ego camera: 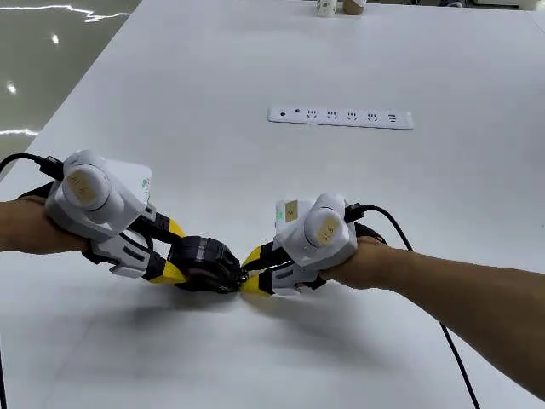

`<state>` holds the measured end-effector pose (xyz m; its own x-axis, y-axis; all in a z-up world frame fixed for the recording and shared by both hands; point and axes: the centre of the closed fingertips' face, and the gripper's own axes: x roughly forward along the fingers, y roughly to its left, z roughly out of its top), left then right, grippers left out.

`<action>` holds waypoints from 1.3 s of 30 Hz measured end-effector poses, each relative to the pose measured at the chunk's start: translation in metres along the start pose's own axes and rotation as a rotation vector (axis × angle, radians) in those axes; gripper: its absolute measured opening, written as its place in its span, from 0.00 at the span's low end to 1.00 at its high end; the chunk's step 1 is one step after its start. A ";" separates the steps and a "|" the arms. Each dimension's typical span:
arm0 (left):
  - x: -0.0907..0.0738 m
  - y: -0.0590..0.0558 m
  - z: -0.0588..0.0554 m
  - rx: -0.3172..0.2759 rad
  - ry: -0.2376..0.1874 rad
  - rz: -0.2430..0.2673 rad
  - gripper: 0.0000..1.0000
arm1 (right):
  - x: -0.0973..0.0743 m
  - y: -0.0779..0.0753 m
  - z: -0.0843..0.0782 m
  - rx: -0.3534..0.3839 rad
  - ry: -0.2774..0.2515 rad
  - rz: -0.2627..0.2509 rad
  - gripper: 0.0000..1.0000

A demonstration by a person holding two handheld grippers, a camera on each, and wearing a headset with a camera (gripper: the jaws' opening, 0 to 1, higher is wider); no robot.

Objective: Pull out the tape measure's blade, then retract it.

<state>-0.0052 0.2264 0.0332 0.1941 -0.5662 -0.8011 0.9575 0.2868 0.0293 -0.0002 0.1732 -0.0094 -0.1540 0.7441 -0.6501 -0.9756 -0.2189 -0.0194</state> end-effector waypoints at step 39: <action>0.001 -0.001 -0.001 -0.012 0.008 -0.007 0.22 | -0.012 0.003 -0.011 -0.066 0.049 -0.002 0.08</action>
<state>-0.0059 0.2261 0.0320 0.1854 -0.5623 -0.8058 0.9562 0.2922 0.0161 0.0009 0.1564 -0.0097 -0.1425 0.7130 -0.6865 -0.9632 -0.2597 -0.0698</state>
